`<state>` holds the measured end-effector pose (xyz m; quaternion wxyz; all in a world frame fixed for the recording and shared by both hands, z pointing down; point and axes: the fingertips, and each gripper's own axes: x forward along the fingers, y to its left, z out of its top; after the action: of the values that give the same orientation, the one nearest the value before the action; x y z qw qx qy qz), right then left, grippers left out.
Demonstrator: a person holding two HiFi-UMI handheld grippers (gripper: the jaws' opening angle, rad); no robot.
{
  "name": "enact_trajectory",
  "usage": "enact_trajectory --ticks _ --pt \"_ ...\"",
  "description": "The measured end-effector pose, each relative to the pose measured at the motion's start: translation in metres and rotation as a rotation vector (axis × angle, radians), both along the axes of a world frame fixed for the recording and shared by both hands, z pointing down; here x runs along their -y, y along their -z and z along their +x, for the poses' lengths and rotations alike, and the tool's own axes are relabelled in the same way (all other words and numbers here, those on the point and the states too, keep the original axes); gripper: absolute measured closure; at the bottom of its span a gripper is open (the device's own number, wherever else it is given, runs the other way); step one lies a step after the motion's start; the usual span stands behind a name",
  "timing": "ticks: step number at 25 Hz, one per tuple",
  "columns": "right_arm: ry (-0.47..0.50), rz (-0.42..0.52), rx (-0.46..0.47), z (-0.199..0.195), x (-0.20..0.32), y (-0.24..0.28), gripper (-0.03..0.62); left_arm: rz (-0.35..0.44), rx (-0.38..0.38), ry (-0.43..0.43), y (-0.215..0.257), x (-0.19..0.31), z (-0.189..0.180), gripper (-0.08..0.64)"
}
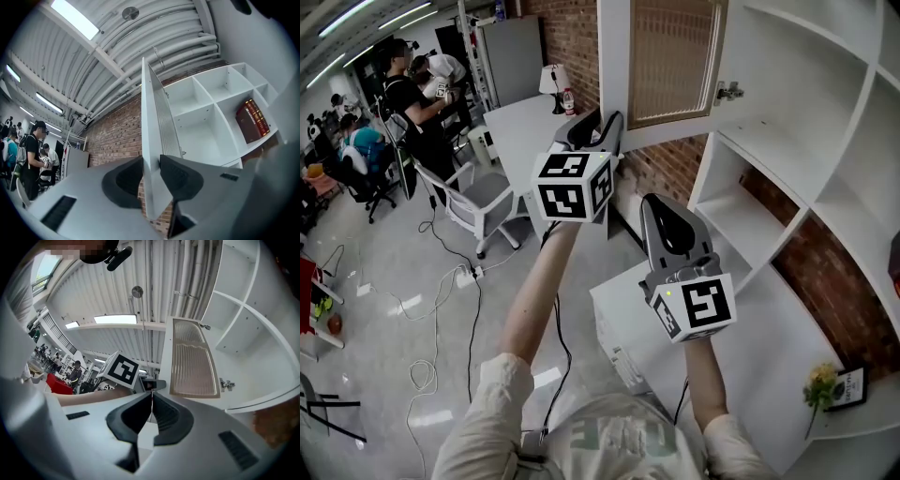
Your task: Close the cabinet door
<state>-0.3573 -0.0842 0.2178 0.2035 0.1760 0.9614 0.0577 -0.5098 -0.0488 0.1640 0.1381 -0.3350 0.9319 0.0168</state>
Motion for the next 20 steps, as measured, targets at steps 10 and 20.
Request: enact_trajectory --ticks 10,20 --pt "-0.023 0.010 -0.003 0.005 0.002 0.001 0.574 0.030 -0.020 -0.065 -0.001 0.003 0.022 0.461" --pt "-0.082 -0.027 0.011 0.015 0.026 0.009 0.574 0.058 -0.003 -0.235 0.000 0.042 0.083 0.480"
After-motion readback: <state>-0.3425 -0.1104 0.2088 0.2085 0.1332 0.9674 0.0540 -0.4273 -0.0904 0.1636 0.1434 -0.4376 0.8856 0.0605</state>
